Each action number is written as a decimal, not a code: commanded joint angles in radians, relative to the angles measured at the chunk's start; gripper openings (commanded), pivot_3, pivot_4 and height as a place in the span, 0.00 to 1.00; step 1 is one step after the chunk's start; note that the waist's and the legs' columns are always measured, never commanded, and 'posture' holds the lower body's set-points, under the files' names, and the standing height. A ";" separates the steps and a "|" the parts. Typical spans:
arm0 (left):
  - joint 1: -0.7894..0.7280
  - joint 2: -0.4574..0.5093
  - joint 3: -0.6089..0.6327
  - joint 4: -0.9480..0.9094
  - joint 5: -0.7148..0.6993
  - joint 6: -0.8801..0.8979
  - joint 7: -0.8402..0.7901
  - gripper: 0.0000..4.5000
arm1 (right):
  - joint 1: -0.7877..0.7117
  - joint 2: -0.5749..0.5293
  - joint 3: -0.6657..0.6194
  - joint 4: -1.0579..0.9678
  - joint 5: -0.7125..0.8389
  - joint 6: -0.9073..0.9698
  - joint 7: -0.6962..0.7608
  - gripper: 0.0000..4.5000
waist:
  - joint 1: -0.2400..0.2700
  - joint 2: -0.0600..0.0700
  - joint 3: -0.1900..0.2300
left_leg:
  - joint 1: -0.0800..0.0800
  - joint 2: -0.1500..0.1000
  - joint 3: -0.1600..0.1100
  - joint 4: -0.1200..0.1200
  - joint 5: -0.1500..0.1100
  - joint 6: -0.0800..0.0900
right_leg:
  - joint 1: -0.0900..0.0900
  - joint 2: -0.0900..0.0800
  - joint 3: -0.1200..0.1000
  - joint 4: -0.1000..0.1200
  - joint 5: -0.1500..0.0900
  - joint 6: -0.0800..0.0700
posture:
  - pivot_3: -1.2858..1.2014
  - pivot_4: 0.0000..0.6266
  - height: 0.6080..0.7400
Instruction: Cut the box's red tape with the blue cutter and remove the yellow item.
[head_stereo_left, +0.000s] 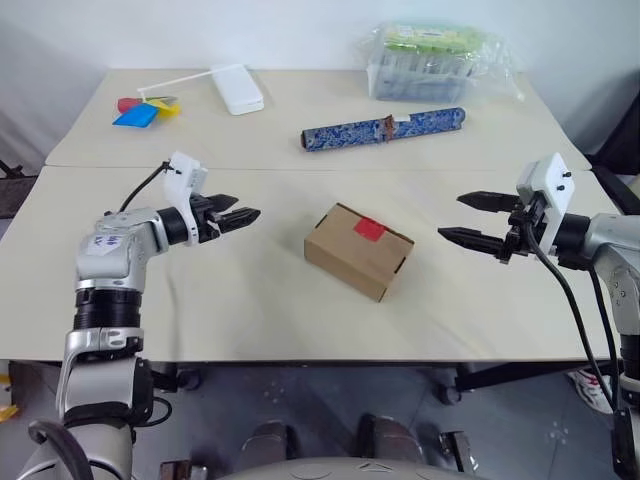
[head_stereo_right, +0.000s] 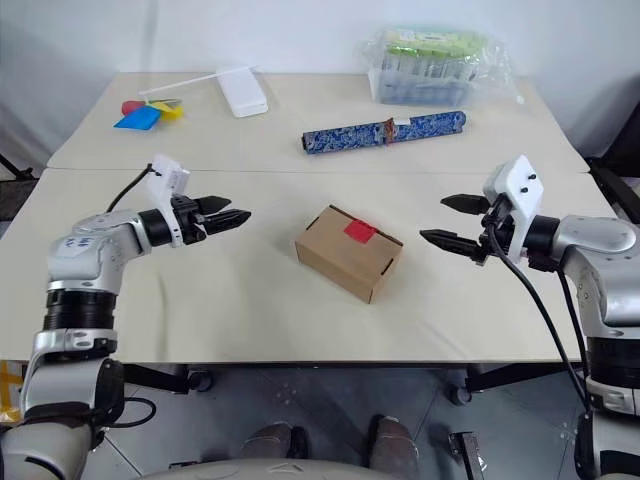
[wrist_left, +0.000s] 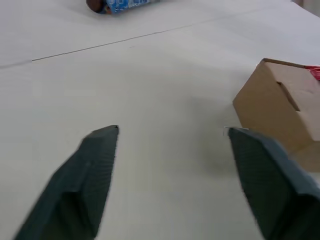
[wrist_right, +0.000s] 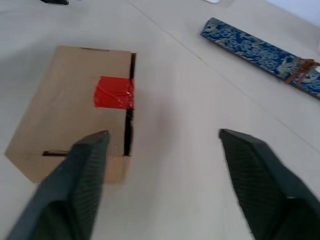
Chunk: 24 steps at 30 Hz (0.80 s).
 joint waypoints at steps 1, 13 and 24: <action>0.070 0.055 0.106 -0.195 -0.027 0.107 0.106 0.99 | -0.020 0.004 -0.008 -0.026 0.041 -0.003 0.024 1.00 | 0.000 0.000 0.000 | 0.000 0.000 0.000 0.000 0.000 0.000 | 0.000 0.000 0.000 0.000 0.000 0.000 | 0.52 0.24 1.00; 0.027 -0.179 0.335 -0.356 0.203 0.288 0.860 0.99 | -0.127 0.046 0.059 0.063 0.020 -0.073 0.073 1.00 | 0.023 -0.001 0.000 | 0.001 -0.001 -0.001 0.001 0.000 0.000 | 0.002 0.000 0.003 0.000 0.001 0.001 | 0.52 0.24 1.00; -0.108 -0.220 0.466 -0.075 0.258 0.329 1.115 0.99 | -0.151 0.041 0.088 0.092 0.004 -0.097 0.116 1.00 | 0.025 -0.002 0.000 | 0.001 -0.001 -0.001 0.001 0.000 0.000 | 0.002 0.000 0.003 0.000 0.001 0.001 | 0.52 0.24 1.00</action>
